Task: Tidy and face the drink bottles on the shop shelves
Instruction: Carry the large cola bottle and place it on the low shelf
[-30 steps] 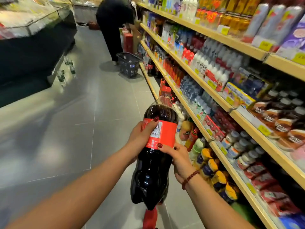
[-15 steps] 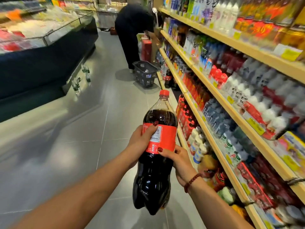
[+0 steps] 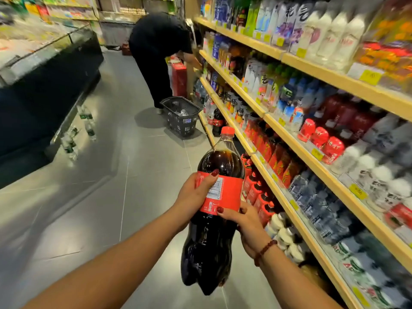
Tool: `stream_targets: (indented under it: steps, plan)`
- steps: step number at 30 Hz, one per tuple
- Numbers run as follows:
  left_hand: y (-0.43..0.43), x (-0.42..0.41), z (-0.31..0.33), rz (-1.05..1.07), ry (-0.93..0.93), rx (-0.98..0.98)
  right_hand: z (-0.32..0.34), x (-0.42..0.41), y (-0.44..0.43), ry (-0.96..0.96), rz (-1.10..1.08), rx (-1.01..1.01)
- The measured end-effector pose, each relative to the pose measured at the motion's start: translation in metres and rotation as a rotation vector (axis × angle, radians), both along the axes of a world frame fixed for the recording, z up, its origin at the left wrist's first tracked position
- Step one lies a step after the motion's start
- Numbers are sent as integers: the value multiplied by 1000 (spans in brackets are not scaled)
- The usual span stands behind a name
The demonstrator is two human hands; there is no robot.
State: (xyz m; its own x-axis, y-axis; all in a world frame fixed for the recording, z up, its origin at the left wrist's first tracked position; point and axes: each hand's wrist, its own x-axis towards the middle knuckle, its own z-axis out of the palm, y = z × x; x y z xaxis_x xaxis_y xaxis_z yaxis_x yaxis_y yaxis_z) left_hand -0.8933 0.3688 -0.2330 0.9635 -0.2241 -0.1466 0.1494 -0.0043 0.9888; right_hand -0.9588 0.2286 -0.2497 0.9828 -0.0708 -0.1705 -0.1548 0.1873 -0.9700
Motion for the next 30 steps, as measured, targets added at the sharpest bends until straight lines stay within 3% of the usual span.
stream_targets:
  steps: [18,30]
  plan:
    - [-36,391,-13,3,-1,-31,-19,400,-42,37,74,47]
    - [-39,641,-37,-169,3,16,-40,621,-30,61,-105,56]
